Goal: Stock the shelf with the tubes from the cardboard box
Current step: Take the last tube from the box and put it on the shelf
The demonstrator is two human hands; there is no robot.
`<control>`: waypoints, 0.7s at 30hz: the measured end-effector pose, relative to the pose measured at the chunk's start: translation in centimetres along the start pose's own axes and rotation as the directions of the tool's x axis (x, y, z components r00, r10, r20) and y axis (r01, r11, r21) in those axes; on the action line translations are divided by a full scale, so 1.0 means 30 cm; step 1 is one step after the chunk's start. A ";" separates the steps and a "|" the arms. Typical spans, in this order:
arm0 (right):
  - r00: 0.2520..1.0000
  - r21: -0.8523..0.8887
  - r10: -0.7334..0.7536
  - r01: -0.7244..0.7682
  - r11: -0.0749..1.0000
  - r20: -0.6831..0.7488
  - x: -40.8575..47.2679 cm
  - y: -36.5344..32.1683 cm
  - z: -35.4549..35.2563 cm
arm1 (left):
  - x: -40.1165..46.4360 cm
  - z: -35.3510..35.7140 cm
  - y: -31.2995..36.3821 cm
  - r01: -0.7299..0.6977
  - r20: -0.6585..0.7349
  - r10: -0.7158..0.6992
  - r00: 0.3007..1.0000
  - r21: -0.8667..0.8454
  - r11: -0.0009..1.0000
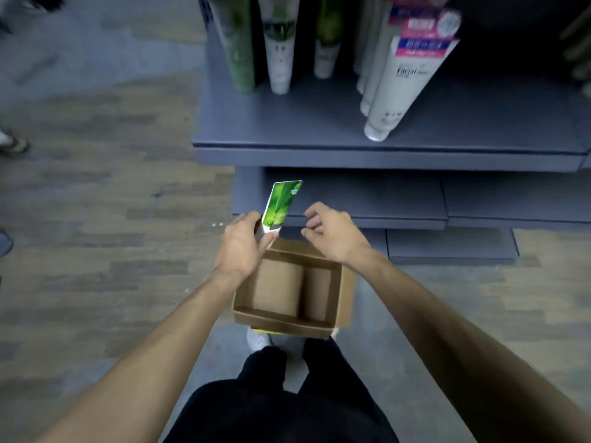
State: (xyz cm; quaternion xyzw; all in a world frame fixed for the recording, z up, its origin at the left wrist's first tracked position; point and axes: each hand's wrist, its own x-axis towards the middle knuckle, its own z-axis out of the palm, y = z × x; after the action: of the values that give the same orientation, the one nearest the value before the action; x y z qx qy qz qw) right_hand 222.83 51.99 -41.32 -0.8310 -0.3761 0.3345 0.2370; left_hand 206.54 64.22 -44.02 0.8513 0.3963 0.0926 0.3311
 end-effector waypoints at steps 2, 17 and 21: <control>0.998 0.025 -0.027 0.028 0.999 -0.059 -0.016 -0.053 -0.068 | 0.015 -0.044 0.057 -0.033 -0.031 0.033 0.999 -0.010 0.999; 0.940 -0.081 -0.199 0.183 0.980 -0.277 -0.055 -0.315 -0.401 | 0.184 -0.317 0.328 -0.268 -0.230 0.235 0.944 -0.128 0.955; 0.924 -0.058 -0.178 0.169 0.984 -0.339 -0.072 -0.295 -0.442 | 0.236 -0.311 0.387 -0.231 -0.244 0.193 0.950 -0.139 0.963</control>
State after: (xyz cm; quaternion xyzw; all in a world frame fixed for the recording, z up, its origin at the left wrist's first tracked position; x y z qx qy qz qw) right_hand 227.38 53.77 -25.98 -0.8431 -0.4057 0.1573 0.3161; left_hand 214.48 68.60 -30.25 0.8421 0.3287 0.2576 0.3412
